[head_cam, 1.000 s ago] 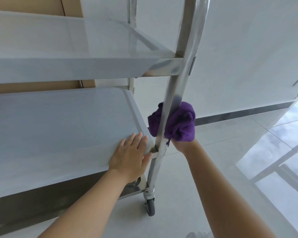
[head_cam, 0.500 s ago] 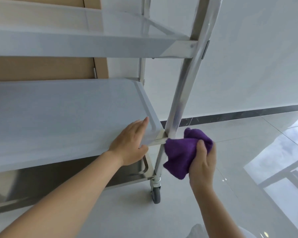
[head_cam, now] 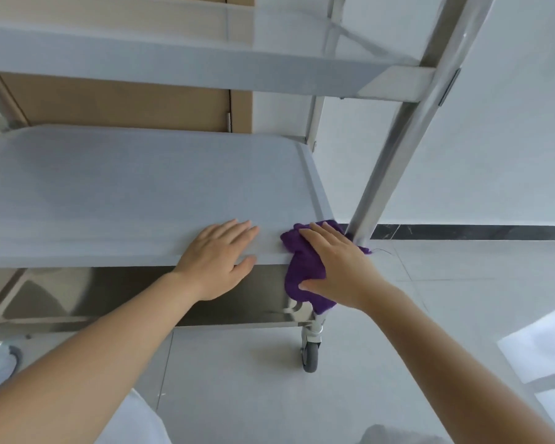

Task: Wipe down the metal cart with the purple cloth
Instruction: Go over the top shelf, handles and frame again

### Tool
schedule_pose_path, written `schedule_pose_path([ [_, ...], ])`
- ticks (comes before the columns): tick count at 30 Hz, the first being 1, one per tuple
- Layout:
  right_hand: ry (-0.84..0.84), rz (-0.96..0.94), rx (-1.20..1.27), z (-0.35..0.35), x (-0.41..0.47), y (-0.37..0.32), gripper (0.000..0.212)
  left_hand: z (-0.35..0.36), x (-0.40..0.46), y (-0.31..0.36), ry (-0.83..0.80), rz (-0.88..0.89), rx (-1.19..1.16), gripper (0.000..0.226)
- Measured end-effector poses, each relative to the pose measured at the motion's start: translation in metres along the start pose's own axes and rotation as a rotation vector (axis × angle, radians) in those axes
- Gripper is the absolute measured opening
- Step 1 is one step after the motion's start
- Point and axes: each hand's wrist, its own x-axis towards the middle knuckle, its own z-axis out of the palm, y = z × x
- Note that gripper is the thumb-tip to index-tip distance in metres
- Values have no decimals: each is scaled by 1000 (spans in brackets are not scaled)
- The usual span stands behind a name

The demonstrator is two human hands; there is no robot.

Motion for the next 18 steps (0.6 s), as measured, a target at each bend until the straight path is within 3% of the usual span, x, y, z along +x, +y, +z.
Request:
schedule_pose_path([
  [2, -139, 4, -20, -9, 10, 8, 94, -2, 0, 2, -16, -13, 40, 85],
  [5, -180, -31, -144, -4, 23, 12, 99, -4, -4, 2, -2, -76, 170, 87],
  [9, 58, -124, -180, 8, 23, 13, 88, -6, -24, -26, 37, -375, 216, 84],
  [12, 309, -232, -155, 20, 17, 18, 77, -8, -27, -29, -22, -402, 190, 74],
  [18, 282, -258, -125, 27, 23, 22, 80, -7, -20, -30, -29, -336, 181, 86],
])
